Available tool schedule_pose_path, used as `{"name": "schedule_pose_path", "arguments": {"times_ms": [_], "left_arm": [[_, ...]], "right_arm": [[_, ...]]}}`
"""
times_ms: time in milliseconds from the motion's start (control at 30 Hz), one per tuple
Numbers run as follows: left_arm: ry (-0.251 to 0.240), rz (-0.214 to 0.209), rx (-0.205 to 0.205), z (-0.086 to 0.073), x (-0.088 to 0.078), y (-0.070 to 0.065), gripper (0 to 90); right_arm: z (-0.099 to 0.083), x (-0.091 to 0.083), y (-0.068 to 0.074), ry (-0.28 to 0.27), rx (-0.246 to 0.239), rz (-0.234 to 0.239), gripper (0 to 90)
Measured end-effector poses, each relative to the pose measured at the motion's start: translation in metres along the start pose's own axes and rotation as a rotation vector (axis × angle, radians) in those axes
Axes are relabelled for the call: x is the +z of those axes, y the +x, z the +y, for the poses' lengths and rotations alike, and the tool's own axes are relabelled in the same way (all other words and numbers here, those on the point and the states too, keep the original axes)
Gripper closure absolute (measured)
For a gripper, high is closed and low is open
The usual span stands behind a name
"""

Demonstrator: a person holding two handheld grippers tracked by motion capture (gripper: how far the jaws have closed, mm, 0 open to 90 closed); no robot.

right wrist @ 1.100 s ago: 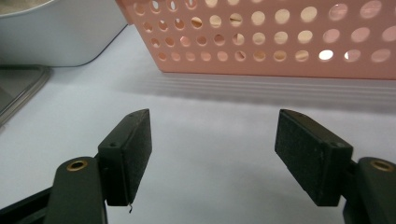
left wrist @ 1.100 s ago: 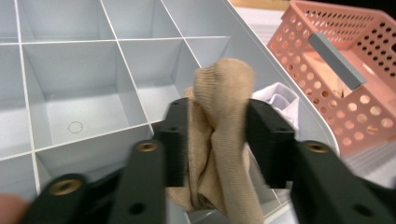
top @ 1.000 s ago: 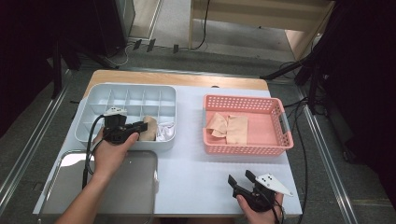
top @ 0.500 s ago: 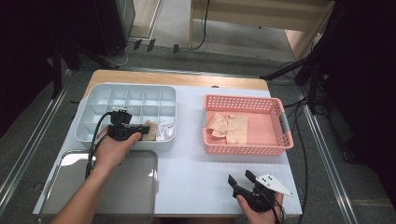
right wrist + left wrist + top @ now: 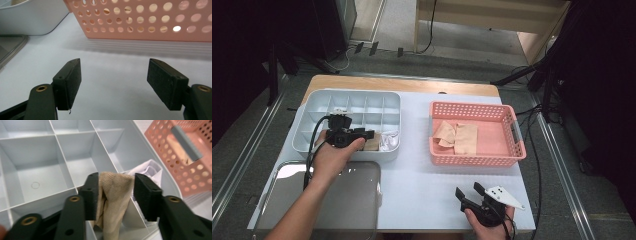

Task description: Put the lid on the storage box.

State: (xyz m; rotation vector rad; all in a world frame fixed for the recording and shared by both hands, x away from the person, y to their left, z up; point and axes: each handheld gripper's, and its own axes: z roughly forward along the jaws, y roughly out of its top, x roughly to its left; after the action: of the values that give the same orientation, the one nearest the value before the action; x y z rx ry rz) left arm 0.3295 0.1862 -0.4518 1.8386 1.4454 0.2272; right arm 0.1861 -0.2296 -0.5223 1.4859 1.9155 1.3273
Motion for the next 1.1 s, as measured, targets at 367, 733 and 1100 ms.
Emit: {"name": "schedule_pose_path", "arguments": {"times_ms": [367, 733, 1100], "left_arm": [[0.182, -0.008, 0.022, 0.014, 0.015, 0.007, 81.9], [0.368, 0.028, 0.077, 0.016, 0.039, 0.007, 82.1], [0.298, 0.001, 0.095, 0.010, 0.029, 0.010, 67.5]], "right_arm": [[0.000, 0.001, 0.000, 0.002, -0.001, 0.007, 27.6], [0.000, 0.001, 0.000, 0.004, 0.001, 0.006, 27.8], [0.000, 0.000, 0.000, 0.000, 0.002, 0.007, 27.9]]}}
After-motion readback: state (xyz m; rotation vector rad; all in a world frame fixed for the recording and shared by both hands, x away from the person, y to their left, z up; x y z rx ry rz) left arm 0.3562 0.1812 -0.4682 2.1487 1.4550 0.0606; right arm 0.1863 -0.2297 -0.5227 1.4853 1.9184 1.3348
